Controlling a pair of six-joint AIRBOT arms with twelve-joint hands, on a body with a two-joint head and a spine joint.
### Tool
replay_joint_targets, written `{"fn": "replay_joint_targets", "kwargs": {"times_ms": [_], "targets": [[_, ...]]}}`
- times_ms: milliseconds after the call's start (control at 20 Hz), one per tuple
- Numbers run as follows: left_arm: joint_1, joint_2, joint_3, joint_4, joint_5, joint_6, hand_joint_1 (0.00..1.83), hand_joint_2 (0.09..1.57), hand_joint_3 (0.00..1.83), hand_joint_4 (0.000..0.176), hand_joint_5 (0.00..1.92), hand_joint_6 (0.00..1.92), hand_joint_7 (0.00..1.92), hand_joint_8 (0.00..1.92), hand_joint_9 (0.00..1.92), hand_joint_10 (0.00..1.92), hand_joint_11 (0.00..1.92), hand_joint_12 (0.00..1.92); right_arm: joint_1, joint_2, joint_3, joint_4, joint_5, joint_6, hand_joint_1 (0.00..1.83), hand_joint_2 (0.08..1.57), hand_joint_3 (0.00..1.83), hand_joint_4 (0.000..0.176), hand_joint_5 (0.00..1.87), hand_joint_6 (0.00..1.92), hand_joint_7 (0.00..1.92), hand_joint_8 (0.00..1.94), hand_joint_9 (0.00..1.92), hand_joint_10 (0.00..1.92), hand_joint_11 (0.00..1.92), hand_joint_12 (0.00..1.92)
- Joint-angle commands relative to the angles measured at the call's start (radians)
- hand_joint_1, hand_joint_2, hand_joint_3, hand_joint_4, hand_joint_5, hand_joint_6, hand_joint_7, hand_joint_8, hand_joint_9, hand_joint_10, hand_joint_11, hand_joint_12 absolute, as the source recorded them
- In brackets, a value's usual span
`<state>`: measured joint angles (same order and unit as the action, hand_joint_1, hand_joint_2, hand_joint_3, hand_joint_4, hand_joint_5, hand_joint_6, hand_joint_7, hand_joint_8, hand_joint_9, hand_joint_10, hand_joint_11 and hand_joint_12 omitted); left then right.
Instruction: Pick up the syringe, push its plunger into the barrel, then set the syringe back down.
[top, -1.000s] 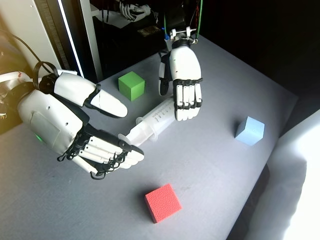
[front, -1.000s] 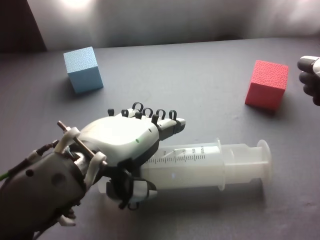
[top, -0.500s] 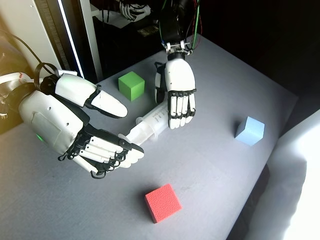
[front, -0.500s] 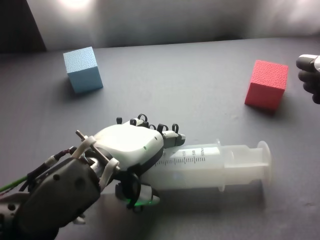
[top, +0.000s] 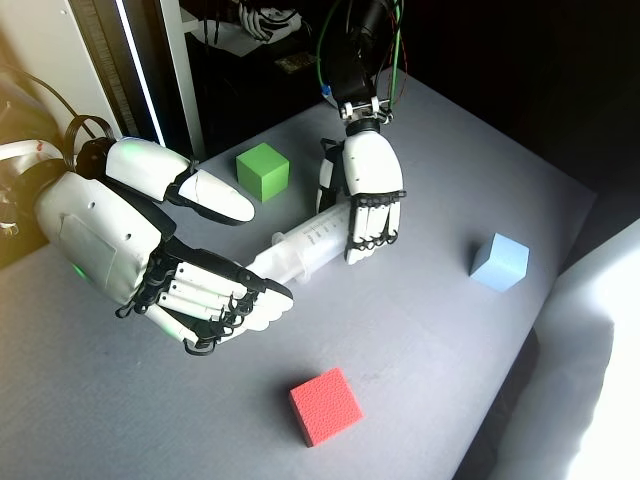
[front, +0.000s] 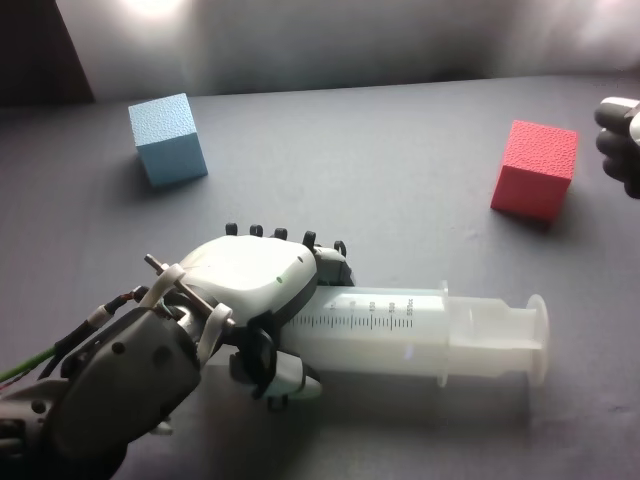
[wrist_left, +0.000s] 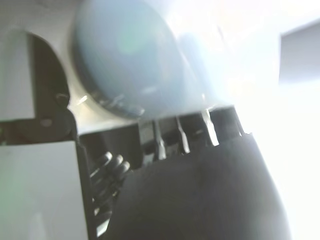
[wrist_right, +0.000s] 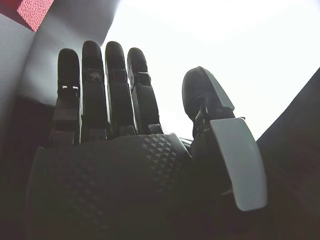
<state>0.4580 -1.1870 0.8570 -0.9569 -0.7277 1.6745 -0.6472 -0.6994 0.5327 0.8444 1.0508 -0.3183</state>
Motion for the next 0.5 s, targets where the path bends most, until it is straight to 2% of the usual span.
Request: {"fn": "replay_joint_targets", "kwargs": {"times_ms": [0,50,100,150,200,250,300,350,400,450], "targets": [[0.016,0.002,-0.005,0.014,-0.010,0.021,1.36,1.18,0.00,0.000,0.89,0.79,0.85,1.31,0.74,1.54,0.63,1.46,0.005,0.010,-0.001,-0.047,0.119,0.010,0.16,1.39,0.00,0.000,0.40,0.01,0.42,0.00,0.38,0.00,0.00,1.02],[0.018,0.006,-0.009,0.007,-0.013,0.025,1.29,1.14,0.00,0.000,0.98,0.74,0.92,1.35,0.82,1.62,0.67,1.61,0.006,0.010,-0.001,-0.047,0.119,0.010,0.19,1.38,0.00,0.000,0.41,0.01,0.43,0.00,0.40,0.01,0.00,1.07],[0.020,0.009,-0.012,0.001,-0.015,0.028,1.20,1.10,0.00,0.000,1.01,0.90,0.97,1.48,0.89,1.80,0.74,1.70,0.006,0.010,-0.001,-0.047,0.119,0.010,0.17,1.39,0.00,0.000,0.41,0.00,0.43,0.00,0.40,0.00,0.00,1.06],[0.020,0.012,-0.016,-0.006,-0.015,0.028,1.26,1.10,0.00,0.000,1.09,0.64,0.95,1.38,0.93,1.71,0.75,1.60,0.006,0.010,-0.001,-0.047,0.119,0.010,0.16,1.40,0.00,0.000,0.40,0.00,0.42,0.00,0.38,0.00,0.00,1.03],[0.020,0.017,-0.020,-0.013,-0.017,0.030,1.27,1.10,0.00,0.000,1.12,0.57,0.95,1.34,0.95,1.62,0.76,1.51,0.006,0.010,-0.001,-0.047,0.119,0.010,0.19,1.39,0.00,0.000,0.41,0.00,0.44,0.00,0.41,0.01,0.00,1.07],[0.019,0.022,-0.026,-0.021,-0.022,0.030,1.28,1.08,0.00,0.000,1.16,0.50,1.02,1.19,0.94,1.37,0.73,1.42,0.006,0.009,-0.001,-0.047,0.119,0.011,0.22,1.37,0.00,0.000,0.44,0.01,0.47,0.01,0.44,0.01,0.03,1.08],[0.015,0.031,-0.033,-0.032,-0.028,0.030,1.29,1.06,0.00,0.000,1.20,0.39,1.06,1.15,0.98,1.23,0.71,1.44,0.006,0.008,-0.001,-0.047,0.121,0.011,0.20,1.38,0.00,0.000,0.43,0.00,0.45,0.00,0.42,0.01,0.01,1.09],[0.009,0.038,-0.038,-0.044,-0.031,0.030,1.29,1.06,0.00,0.000,1.17,0.47,1.05,1.14,0.89,1.32,0.61,1.55,0.006,0.007,-0.001,-0.047,0.131,0.016,0.25,1.38,0.00,0.000,0.42,0.00,0.44,0.00,0.40,0.00,0.00,1.05],[0.001,0.045,-0.042,-0.053,-0.032,0.030,1.27,1.07,0.00,0.000,1.15,0.61,1.02,1.12,0.84,1.28,0.55,1.53,0.006,0.005,-0.001,-0.047,0.144,0.021,0.19,1.40,0.01,0.000,0.39,0.00,0.42,0.00,0.38,0.00,0.00,1.01],[-0.008,0.054,-0.047,-0.061,-0.032,0.031,1.26,1.07,0.00,0.000,1.17,0.59,1.02,1.10,0.86,1.28,0.55,1.51,0.005,0.002,-0.001,-0.047,0.159,0.025,0.15,1.41,0.01,0.000,0.39,0.00,0.41,0.00,0.39,0.01,0.00,1.00]]}}
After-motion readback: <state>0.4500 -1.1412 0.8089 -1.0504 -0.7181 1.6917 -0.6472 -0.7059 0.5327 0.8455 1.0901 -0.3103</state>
